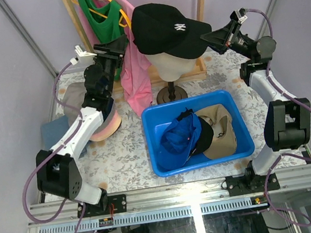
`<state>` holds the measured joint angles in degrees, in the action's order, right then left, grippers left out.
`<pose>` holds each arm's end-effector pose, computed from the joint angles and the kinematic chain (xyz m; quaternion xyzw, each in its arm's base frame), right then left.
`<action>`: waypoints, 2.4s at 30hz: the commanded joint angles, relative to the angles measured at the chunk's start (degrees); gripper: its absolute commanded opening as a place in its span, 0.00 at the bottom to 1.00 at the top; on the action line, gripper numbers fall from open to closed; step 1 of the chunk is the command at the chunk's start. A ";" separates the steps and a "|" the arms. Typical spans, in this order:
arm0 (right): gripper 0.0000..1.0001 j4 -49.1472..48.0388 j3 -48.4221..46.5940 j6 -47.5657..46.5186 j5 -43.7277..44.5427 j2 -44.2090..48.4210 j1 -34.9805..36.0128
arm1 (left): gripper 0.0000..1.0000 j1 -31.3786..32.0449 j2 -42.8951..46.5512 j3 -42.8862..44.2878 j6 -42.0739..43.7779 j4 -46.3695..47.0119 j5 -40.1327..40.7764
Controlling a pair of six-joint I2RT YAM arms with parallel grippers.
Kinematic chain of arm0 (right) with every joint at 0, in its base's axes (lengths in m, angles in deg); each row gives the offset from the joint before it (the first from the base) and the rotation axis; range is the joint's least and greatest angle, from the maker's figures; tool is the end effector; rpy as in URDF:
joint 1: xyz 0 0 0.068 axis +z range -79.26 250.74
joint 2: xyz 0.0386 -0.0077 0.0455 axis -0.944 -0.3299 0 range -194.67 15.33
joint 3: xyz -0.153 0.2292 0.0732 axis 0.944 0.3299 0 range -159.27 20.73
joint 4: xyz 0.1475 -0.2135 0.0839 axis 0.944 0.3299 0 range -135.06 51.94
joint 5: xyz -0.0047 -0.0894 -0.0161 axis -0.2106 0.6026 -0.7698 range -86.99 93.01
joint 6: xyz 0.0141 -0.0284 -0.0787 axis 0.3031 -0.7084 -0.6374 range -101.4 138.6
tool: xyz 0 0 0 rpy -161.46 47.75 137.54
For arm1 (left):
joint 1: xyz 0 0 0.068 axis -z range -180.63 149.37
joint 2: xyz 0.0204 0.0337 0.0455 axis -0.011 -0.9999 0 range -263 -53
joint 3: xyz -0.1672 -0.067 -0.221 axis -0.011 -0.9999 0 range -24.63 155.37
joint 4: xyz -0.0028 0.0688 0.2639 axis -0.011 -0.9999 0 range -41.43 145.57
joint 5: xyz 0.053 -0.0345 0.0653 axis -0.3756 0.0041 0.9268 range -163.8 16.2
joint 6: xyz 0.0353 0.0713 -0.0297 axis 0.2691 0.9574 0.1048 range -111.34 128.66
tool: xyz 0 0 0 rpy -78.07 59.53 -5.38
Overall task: Stack the hats
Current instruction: Stack the hat on the hat.
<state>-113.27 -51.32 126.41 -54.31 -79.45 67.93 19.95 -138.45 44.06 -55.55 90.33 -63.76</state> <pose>0.3861 0.0439 0.4267 0.0207 0.5541 0.7549 0.3502 0.3806 -0.1291 0.4182 -0.2833 0.5173 -0.5054 0.6299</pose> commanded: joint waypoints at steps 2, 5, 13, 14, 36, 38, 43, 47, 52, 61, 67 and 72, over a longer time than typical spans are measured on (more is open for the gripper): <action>0.00 -5.40 -0.12 -0.18 -2.88 -0.14 -1.51 | 0.50 -3.21 -2.24 4.16 -2.76 -3.97 -7.58; 0.00 -5.45 -0.94 -0.15 -3.26 -1.67 -1.67 | 0.50 -5.03 -3.74 4.81 -4.19 -4.51 -11.13; 0.00 -5.31 -2.28 -0.06 -4.19 -3.22 -1.75 | 0.50 -7.19 -9.43 11.41 -2.81 -3.11 -24.46; 0.00 -5.28 -2.38 -0.14 -4.34 -3.28 -1.76 | 0.50 -7.22 -10.32 12.45 -2.69 -3.35 -26.07; 0.00 -4.20 -5.25 -0.20 -5.56 -4.75 -2.03 | 0.44 -7.31 -18.12 21.84 -0.89 -9.86 -40.12; 0.00 -4.06 -5.29 -0.18 -5.57 -4.86 -2.03 | 0.33 -7.30 -19.03 22.95 -0.80 -9.57 -41.11; 0.00 -3.40 -5.69 -0.47 -5.24 -5.12 -2.22 | 0.00 -7.29 -19.15 22.74 0.07 -10.79 -41.05; 0.00 -3.38 -4.77 -0.01 -4.43 -5.21 -3.41 | 0.00 -7.33 -16.74 19.96 1.79 -12.65 -38.52; 0.00 -4.42 -2.69 0.98 -3.95 -5.19 -4.83 | 0.00 -7.17 -13.42 17.20 4.18 -16.96 -36.26; 0.00 -7.52 1.03 3.58 -3.46 -5.12 -6.98 | 0.00 -4.63 -11.52 18.39 7.98 -25.10 -35.19; 0.00 -14.08 2.39 9.92 -2.85 -6.88 -8.66 | 0.00 -2.26 -12.60 22.04 10.89 -31.17 -33.11; 0.00 -19.72 4.29 14.18 -2.05 -8.46 -8.90 | 0.00 -0.99 -12.51 21.35 12.18 -32.97 -32.25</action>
<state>-125.94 -48.37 136.90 -59.45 -86.38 60.52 17.50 -150.87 65.04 -46.48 63.75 -95.62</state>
